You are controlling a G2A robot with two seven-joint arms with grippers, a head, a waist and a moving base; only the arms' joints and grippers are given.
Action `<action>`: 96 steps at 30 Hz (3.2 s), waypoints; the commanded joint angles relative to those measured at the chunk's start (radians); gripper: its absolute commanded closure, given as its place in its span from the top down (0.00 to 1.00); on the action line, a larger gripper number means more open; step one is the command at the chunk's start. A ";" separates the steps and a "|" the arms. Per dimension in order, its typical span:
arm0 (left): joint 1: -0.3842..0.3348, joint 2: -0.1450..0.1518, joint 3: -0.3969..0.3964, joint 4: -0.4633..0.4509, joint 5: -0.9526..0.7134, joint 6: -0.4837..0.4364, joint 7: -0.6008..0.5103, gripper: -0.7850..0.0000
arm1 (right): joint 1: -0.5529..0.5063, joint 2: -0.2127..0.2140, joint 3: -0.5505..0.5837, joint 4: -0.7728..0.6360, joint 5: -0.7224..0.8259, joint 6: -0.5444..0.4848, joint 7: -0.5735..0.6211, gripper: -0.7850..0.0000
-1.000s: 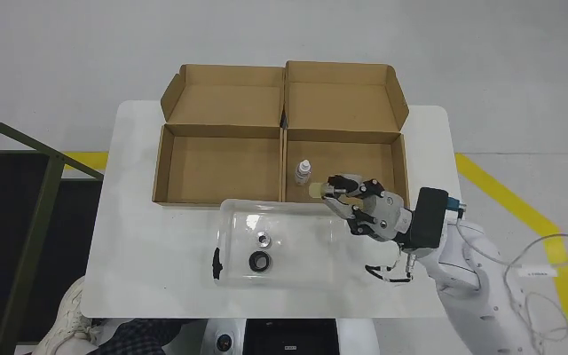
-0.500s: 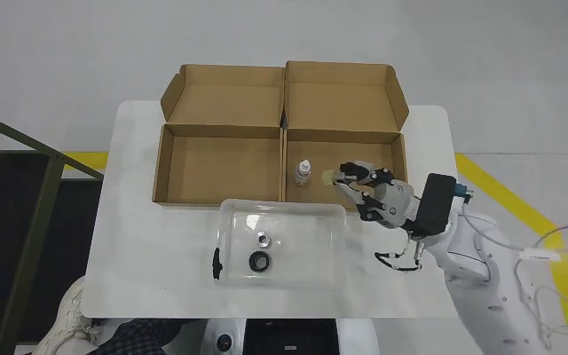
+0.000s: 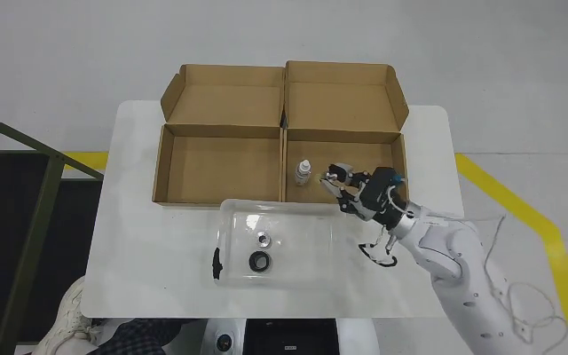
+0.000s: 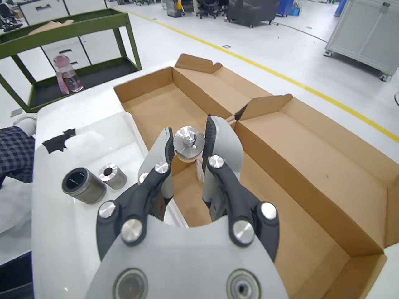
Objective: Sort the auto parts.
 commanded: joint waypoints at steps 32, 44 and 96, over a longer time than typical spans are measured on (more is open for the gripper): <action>0.000 0.000 0.000 0.000 0.000 0.000 0.000 1.00 | 0.296 -0.057 -0.238 0.235 -0.058 0.200 0.474 0.02; 0.000 0.000 0.000 0.000 0.000 0.000 0.000 1.00 | 0.309 -0.062 -0.242 0.251 -0.059 0.206 0.488 0.34; 0.000 0.000 0.000 0.000 0.000 0.000 0.000 1.00 | -0.041 -0.015 -0.265 -0.220 -0.271 -0.055 0.354 1.00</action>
